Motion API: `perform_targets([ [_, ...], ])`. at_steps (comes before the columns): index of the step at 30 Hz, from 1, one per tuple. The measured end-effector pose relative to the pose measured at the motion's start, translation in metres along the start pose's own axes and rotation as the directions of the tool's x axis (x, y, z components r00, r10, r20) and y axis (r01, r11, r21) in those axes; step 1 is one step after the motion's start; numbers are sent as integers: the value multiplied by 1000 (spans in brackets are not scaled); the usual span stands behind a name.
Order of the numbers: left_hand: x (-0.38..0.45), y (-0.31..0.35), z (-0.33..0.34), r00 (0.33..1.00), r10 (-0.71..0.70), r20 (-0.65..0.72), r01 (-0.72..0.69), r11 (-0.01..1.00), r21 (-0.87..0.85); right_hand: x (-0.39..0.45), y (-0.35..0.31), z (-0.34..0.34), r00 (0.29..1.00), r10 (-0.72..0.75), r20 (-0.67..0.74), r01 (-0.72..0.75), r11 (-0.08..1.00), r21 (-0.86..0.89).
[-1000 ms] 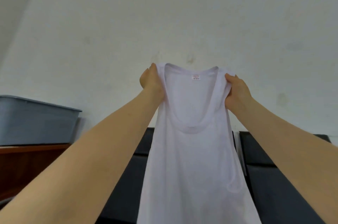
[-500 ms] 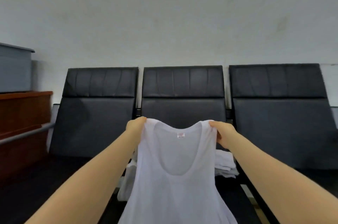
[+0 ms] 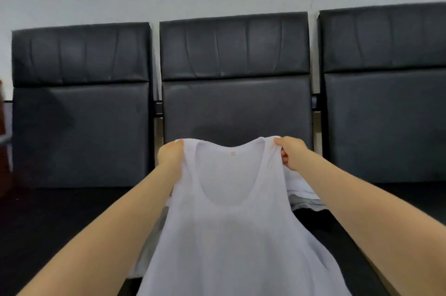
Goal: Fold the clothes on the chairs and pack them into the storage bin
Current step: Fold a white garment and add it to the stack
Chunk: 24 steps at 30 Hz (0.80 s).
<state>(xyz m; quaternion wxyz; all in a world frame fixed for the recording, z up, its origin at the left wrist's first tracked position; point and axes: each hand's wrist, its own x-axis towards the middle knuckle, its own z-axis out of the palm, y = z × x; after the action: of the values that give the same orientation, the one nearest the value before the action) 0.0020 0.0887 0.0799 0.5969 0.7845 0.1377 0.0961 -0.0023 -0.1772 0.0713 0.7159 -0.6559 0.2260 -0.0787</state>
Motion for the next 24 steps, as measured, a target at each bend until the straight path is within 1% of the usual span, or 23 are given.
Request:
perform_targets([
  [1,13,-2,6,999,31,-25,-31,999,24,10,1,7,1000,-4,0,4,1000,5],
  [2,22,-3,10,998,58,-40,-54,995,85,15,1,12,1000,-12,-4,12,1000,8],
  [3,32,-12,13,996,81,-26,-77,986,146,25,9,18,1000,1,6,-1,1000,5],
  [4,44,-25,18,994,110,-1,-105,951,291,30,18,23,1000,23,17,-22,1000,-17],
  [5,53,-41,23,996,84,-10,-73,911,405,34,28,26,998,53,27,-52,997,-54],
  [6,51,-52,22,995,80,-65,-46,908,417,34,38,27,997,73,30,-70,992,-101],
  [7,44,-63,21,989,114,-94,-61,896,440,34,49,27,997,80,21,-76,989,-129],
  [8,37,-70,20,985,136,-105,-66,862,503,32,56,26,998,62,-2,-62,989,-136],
  [9,29,-76,20,979,166,-115,-86,859,505,31,59,24,999,40,-19,-43,991,-126],
  [11,21,-80,21,974,210,-85,-149,878,455,21,58,18,999,-7,-35,3,993,-120],
  [13,12,-75,13,955,282,-94,-222,886,406,6,57,9,994,-99,-35,88,969,-229],
  [15,-3,-74,0,959,265,-97,-212,904,371,-21,62,-3,982,-187,2,177,930,-322],
  [18,-37,-87,-14,957,284,-55,-250,909,335,-68,87,-24,977,-193,95,215,911,-353],
  [19,-50,-92,-18,955,291,-48,-259,905,336,-78,99,-32,966,-224,133,259,879,-400],
  [21,-74,-103,-27,959,281,-35,-251,902,351,-97,118,-47,939,-279,202,344,759,-553],
  [24,-108,-114,-40,950,311,-20,-288,900,328,-128,137,-68,921,-289,262,388,599,-701],
])
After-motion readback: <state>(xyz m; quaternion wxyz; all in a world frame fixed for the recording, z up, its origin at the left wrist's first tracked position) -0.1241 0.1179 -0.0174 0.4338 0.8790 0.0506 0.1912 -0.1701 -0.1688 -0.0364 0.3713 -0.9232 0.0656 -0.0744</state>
